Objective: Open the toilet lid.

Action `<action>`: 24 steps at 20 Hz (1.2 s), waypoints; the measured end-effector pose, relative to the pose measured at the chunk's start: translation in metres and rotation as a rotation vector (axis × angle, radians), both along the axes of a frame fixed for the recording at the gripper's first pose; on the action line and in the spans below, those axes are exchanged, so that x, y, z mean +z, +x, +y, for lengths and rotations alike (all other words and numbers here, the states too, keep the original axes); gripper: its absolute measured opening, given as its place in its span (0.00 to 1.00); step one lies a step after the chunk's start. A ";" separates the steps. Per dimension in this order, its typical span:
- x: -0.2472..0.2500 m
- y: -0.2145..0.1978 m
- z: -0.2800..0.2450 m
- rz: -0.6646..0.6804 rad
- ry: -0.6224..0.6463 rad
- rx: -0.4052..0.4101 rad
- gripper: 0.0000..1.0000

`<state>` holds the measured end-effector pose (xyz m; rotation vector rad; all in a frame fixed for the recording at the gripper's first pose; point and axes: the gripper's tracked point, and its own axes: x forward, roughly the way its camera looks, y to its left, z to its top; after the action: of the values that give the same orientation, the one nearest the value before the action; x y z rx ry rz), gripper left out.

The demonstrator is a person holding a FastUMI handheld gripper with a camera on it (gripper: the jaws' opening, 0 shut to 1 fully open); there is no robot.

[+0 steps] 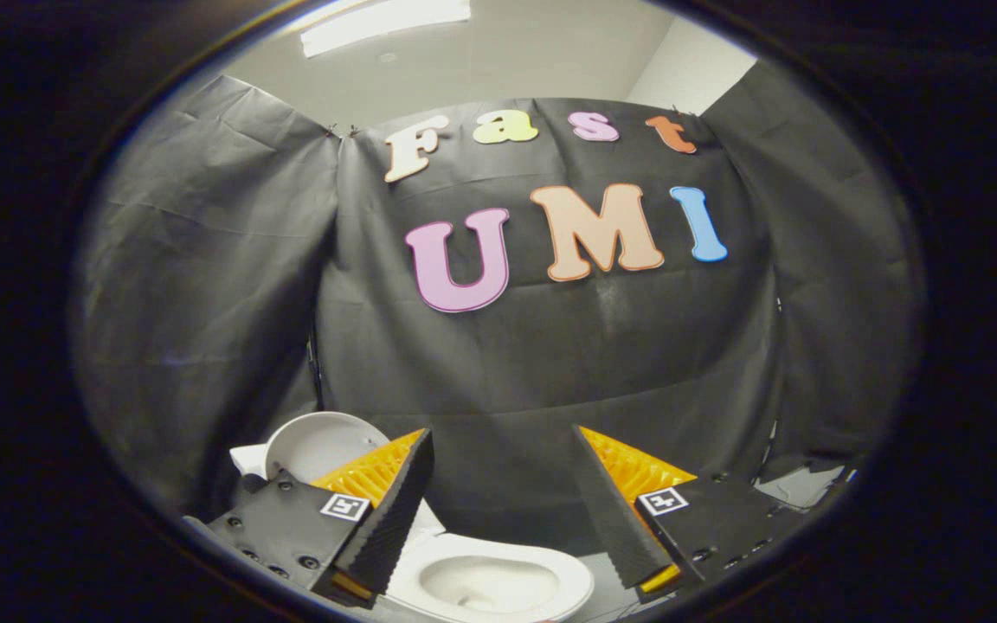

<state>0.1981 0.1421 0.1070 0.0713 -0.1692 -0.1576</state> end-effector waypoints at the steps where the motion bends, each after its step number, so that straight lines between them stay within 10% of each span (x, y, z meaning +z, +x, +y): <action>1: 0.001 -0.006 -0.009 -0.001 -0.001 -0.003 0.97; 24: -0.123 -0.104 -0.167 0.297 -0.085 0.010 0.96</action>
<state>0.0940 -0.0250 -0.0160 -0.0363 0.1207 -0.1486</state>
